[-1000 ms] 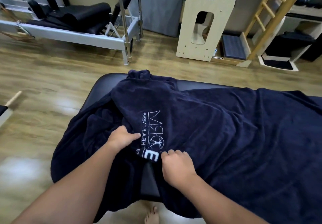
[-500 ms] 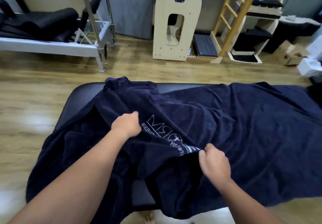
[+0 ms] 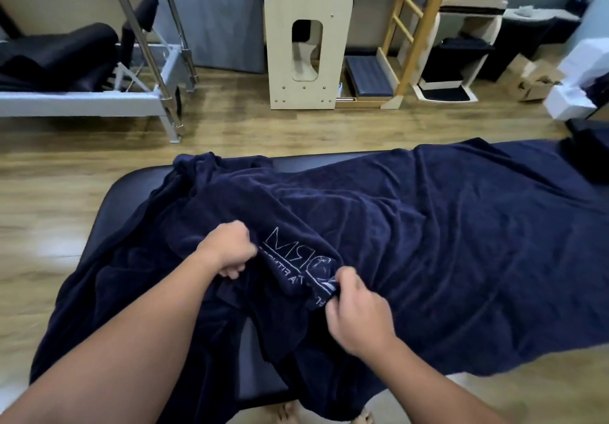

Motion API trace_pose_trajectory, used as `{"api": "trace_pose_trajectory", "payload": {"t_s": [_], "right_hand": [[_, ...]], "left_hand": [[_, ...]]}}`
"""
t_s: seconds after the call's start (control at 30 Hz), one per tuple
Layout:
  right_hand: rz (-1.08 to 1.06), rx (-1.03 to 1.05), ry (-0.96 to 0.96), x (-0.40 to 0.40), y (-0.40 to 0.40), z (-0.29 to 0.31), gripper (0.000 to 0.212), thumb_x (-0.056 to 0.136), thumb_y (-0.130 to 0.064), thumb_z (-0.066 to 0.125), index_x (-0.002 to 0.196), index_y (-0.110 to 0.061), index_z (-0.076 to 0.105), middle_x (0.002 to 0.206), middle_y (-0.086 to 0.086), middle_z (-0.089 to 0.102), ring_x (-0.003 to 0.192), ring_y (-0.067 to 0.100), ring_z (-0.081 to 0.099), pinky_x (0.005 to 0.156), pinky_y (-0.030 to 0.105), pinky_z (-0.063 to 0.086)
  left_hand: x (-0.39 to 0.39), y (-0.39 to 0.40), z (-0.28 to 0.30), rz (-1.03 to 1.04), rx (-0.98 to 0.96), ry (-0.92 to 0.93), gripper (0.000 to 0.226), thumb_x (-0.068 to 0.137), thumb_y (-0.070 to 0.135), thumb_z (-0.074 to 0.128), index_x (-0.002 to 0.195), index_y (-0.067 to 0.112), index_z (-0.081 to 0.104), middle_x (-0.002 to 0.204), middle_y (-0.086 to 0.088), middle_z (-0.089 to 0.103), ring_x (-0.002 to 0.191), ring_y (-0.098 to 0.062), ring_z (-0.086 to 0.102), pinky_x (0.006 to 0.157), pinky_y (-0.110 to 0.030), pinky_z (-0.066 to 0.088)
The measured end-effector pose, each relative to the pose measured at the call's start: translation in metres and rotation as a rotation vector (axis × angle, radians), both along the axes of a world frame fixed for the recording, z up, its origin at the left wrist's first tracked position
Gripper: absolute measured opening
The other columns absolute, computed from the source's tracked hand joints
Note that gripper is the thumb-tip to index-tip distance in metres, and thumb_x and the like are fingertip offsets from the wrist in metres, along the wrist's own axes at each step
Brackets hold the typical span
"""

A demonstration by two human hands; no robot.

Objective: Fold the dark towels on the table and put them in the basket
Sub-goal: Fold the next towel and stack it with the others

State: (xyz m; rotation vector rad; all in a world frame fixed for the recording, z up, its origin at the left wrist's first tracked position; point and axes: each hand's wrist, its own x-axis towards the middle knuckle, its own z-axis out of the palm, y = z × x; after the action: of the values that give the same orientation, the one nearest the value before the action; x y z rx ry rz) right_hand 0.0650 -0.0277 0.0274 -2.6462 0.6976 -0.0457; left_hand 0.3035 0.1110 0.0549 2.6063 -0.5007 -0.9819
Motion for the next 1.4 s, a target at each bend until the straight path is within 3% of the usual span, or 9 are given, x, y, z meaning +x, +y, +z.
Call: {"api": "trace_pose_trajectory", "payload": {"t_s": [0.13, 0.33, 0.6, 0.73, 0.87, 1.0, 1.1, 1.23, 1.4], "right_hand": [[0.109, -0.057, 0.087, 0.011, 0.026, -0.006, 0.067, 0.084, -0.080, 0.036, 0.127, -0.028, 0.044, 0.109, -0.005, 0.064, 0.097, 0.024, 0.066, 0.070, 0.040, 0.053], [-0.091, -0.096, 0.095, 0.013, -0.001, -0.006, 0.024, 0.097, -0.044, 0.058, 0.093, -0.021, 0.055, 0.086, 0.001, 0.070, 0.080, 0.027, 0.071, 0.056, 0.032, 0.035], [-0.903, 0.346, 0.117, -0.062, -0.115, -0.014, 0.022, 0.092, -0.035, 0.050, 0.094, -0.016, 0.059, 0.107, 0.017, 0.069, 0.097, 0.038, 0.063, 0.082, 0.039, 0.051], [-0.924, 0.317, 0.011, -0.072, -0.119, -0.010, 0.019, 0.095, -0.037, 0.051, 0.095, -0.018, 0.055, 0.101, 0.012, 0.069, 0.089, 0.034, 0.059, 0.076, 0.038, 0.046], [-0.510, 0.195, 0.031, -0.046, -0.077, 0.005, 0.030, 0.097, -0.050, 0.050, 0.119, -0.029, 0.054, 0.107, 0.010, 0.071, 0.103, 0.038, 0.065, 0.081, 0.040, 0.050], [-0.119, 0.313, 0.285, -0.022, -0.039, 0.001, 0.061, 0.093, -0.069, 0.043, 0.146, -0.062, 0.015, 0.129, 0.010, 0.064, 0.116, 0.040, 0.060, 0.092, 0.045, 0.050], [-0.135, 0.337, 0.360, -0.016, -0.023, -0.019, 0.046, 0.097, -0.066, 0.036, 0.137, -0.042, 0.043, 0.124, 0.011, 0.063, 0.113, 0.038, 0.060, 0.089, 0.044, 0.049], [-0.405, 0.354, 0.200, -0.026, -0.037, -0.029, 0.019, 0.093, -0.036, 0.055, 0.081, -0.021, 0.053, 0.094, 0.009, 0.069, 0.095, 0.034, 0.064, 0.077, 0.037, 0.053], [-0.478, 0.336, 0.354, -0.068, -0.080, -0.019, 0.013, 0.075, -0.009, 0.044, 0.082, -0.019, 0.044, 0.095, 0.009, 0.061, 0.087, 0.036, 0.059, 0.068, 0.034, 0.044]], "left_hand": [[0.010, -0.031, 0.040, 0.173, -0.363, 0.061, 0.021, 0.089, 0.016, 0.062, 0.070, 0.013, 0.051, 0.054, -0.011, 0.056, 0.041, -0.025, 0.055, 0.046, -0.030, 0.048], [-0.002, -0.100, 0.062, -0.112, -0.564, -0.049, 0.005, 0.087, 0.010, 0.062, 0.086, 0.014, 0.063, 0.070, -0.002, 0.074, 0.061, -0.020, 0.070, 0.066, -0.034, 0.059], [-0.028, -0.166, 0.043, -0.761, -0.329, -0.186, 0.083, 0.084, -0.009, 0.047, 0.152, 0.037, 0.036, 0.144, 0.009, 0.050, 0.134, -0.012, 0.044, 0.111, -0.029, 0.037], [-0.033, -0.176, 0.022, -0.882, 0.006, -0.308, 0.057, 0.082, 0.007, 0.053, 0.135, 0.028, 0.050, 0.123, -0.003, 0.064, 0.119, -0.029, 0.058, 0.093, -0.045, 0.052], [-0.040, -0.174, 0.006, -0.880, 0.159, -0.246, 0.076, 0.082, 0.033, 0.077, 0.147, 0.032, 0.038, 0.137, -0.004, 0.058, 0.120, -0.028, 0.058, 0.097, -0.045, 0.052], [-0.048, -0.171, -0.006, -0.883, 0.152, -0.170, 0.091, 0.093, 0.029, 0.066, 0.155, 0.052, 0.004, 0.106, -0.006, 0.064, 0.065, -0.022, 0.067, 0.077, -0.043, 0.061], [-0.050, -0.174, -0.012, -0.841, 0.137, -0.287, 0.082, 0.102, 0.026, 0.048, 0.156, 0.048, -0.010, 0.088, -0.001, 0.060, 0.054, -0.019, 0.058, 0.068, -0.041, 0.060], [-0.047, -0.180, -0.015, -0.745, 0.238, -0.391, 0.059, 0.100, 0.035, 0.052, 0.150, 0.019, 0.025, 0.107, -0.006, 0.062, 0.056, -0.020, 0.047, 0.067, -0.040, 0.053], [-0.049, -0.193, -0.005, -0.699, 0.186, -0.450, 0.014, 0.090, 0.005, 0.046, 0.099, 0.012, 0.053, 0.082, -0.001, 0.052, 0.058, -0.022, 0.053, 0.070, -0.041, 0.056]]}}
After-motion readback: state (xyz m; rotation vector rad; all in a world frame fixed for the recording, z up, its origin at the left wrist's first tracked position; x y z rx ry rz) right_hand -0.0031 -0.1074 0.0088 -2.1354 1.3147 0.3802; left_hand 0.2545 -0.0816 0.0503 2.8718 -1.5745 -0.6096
